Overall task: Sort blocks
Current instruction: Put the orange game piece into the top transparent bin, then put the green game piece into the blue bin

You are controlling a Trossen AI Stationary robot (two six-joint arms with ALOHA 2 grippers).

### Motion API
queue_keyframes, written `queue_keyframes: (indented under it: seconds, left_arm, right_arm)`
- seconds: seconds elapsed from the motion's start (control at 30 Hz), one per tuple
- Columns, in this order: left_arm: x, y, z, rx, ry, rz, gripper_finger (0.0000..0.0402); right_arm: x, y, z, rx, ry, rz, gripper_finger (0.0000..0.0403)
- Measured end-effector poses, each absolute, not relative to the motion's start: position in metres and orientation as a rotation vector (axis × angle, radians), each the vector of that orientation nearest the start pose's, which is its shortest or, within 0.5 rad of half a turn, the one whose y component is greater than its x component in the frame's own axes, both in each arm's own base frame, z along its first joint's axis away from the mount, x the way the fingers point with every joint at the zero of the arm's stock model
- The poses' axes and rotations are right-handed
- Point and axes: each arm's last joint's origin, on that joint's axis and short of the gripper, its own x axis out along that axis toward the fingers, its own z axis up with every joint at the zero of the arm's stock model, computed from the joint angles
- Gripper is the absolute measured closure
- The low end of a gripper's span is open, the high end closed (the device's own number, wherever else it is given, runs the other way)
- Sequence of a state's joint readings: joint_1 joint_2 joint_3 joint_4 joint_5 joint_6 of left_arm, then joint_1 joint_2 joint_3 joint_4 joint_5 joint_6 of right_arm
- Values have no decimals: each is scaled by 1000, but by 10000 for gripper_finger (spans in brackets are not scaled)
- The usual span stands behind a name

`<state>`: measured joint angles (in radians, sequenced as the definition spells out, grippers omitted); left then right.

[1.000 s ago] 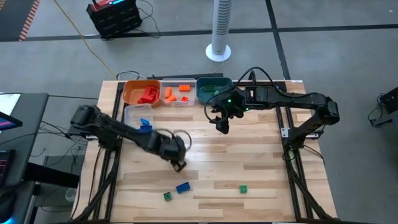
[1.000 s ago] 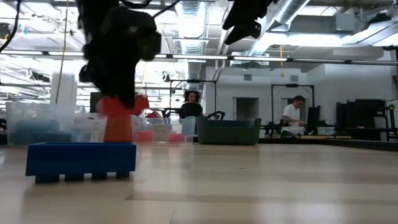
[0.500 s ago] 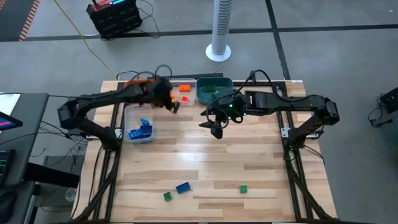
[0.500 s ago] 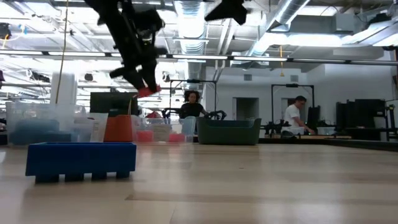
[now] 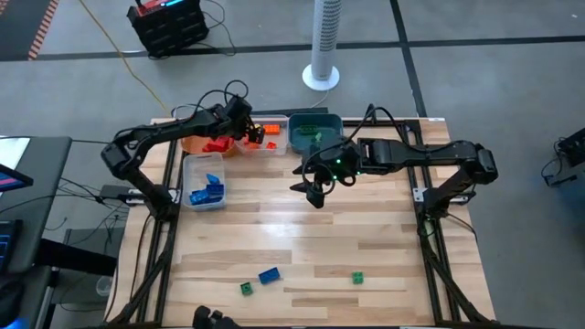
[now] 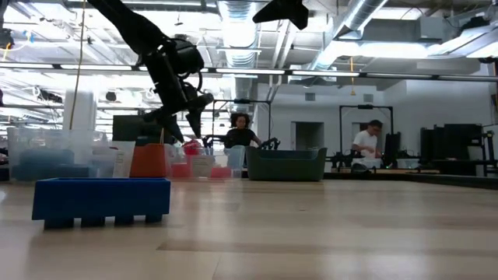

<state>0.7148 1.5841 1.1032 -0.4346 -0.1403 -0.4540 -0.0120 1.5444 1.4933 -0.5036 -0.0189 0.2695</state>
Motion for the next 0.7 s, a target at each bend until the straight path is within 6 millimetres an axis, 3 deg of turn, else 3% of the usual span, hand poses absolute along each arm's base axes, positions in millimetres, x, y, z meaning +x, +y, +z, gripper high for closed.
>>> queue_keyframes:
  seconds: [0.17,0.27,0.5,0.7]
  left_arm:
    - [242,209,248,-633,686,891,136]
    - [245,182,267,-553,702,699,142]
    - [243,61,299,-378,880,331,155]
    - [233,-45,297,-377,1012,132,155]
  right_arm:
    - [339,-4,360,273,604,-80,149]
    - [335,-7,358,264,654,-92,149]
    - [328,-12,353,228,732,-103,149]
    - [329,-17,353,193,724,-105,149]
